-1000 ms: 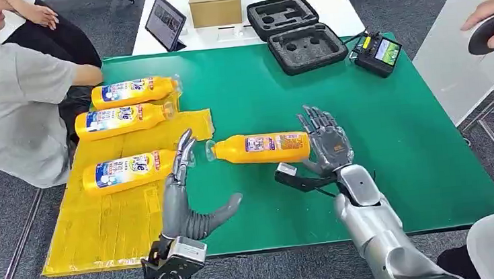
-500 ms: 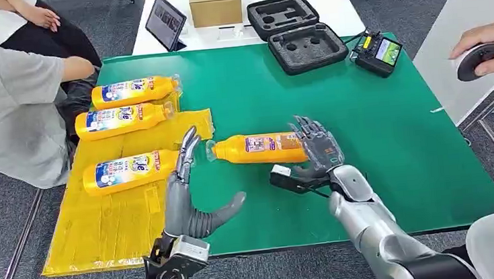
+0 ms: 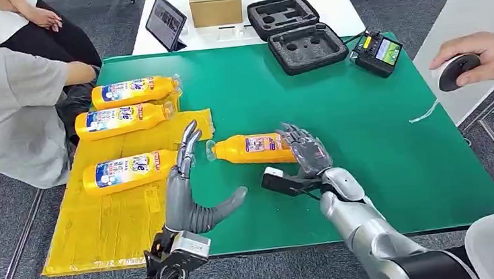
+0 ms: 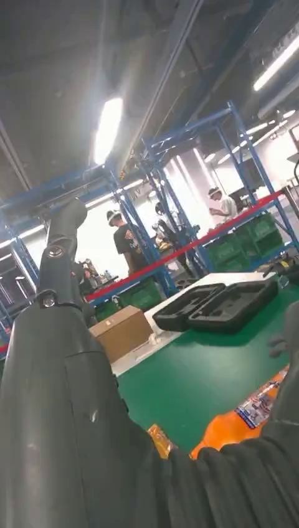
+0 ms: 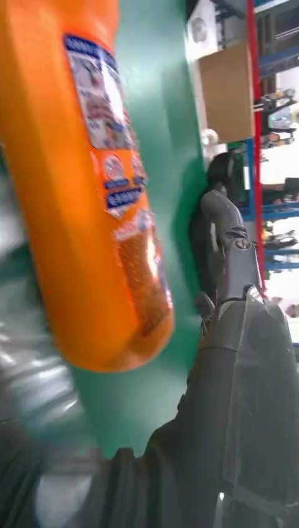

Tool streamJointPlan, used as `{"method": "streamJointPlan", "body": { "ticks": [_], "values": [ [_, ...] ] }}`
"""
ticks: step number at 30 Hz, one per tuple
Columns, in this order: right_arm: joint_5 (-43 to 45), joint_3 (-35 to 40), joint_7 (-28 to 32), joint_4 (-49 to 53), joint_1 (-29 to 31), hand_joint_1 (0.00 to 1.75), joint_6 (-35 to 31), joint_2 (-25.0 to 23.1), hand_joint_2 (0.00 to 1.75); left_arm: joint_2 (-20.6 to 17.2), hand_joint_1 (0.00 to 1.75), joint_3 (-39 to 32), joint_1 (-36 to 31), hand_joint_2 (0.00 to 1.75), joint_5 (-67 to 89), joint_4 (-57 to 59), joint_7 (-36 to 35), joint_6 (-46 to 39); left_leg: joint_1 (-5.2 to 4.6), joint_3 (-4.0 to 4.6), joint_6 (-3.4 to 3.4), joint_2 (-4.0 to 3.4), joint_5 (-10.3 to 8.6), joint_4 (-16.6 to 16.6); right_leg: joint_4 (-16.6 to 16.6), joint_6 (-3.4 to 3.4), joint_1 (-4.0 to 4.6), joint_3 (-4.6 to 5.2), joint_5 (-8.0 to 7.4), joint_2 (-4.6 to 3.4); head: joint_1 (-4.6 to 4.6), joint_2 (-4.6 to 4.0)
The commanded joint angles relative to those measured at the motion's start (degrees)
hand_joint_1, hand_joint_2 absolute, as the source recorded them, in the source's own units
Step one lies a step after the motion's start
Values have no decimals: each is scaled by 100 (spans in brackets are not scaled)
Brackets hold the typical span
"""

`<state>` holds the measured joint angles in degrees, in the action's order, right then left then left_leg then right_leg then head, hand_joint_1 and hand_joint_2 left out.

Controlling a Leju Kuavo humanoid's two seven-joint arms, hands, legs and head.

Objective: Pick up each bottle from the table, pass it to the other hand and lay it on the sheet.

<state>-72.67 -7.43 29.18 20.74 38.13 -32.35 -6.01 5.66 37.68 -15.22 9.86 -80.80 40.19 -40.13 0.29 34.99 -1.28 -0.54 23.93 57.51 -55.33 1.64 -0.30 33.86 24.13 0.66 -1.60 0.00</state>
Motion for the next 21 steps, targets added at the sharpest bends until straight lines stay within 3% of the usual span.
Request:
{"method": "streamJointPlan", "body": {
  "ticks": [1, 11, 16, 21],
  "values": [
    [-291, 388, -277, -484, 221, 0, -139, -34, 175, 92, 0, 151, -380, 175, -87, 438, -19, 13, 0, -16, 5, 4, 5, -1, 0, -3, 0, -16, 5, -3, 0, 0],
    [140, 251, 91, -572, 339, 0, -100, -136, 175, 135, 0, 268, -400, 175, -69, 470, -19, 13, -5, -17, 6, 2, 6, -1, -3, -4, -3, -13, 7, -5, 2, 0],
    [-701, 966, -504, -561, 406, 0, -608, 10, 175, 128, 0, 320, -422, 175, -118, 454, -19, 13, -5, -28, 8, -2, 15, 6, -9, -5, -3, -22, 13, -13, 0, 0],
    [-919, 1135, -811, -519, 440, 0, -765, 68, 175, 55, 0, 330, -401, 175, -138, 444, -19, 13, -6, -17, 5, 4, 5, 0, -4, -3, -4, -14, 6, -4, 0, 0]
  ]
}}
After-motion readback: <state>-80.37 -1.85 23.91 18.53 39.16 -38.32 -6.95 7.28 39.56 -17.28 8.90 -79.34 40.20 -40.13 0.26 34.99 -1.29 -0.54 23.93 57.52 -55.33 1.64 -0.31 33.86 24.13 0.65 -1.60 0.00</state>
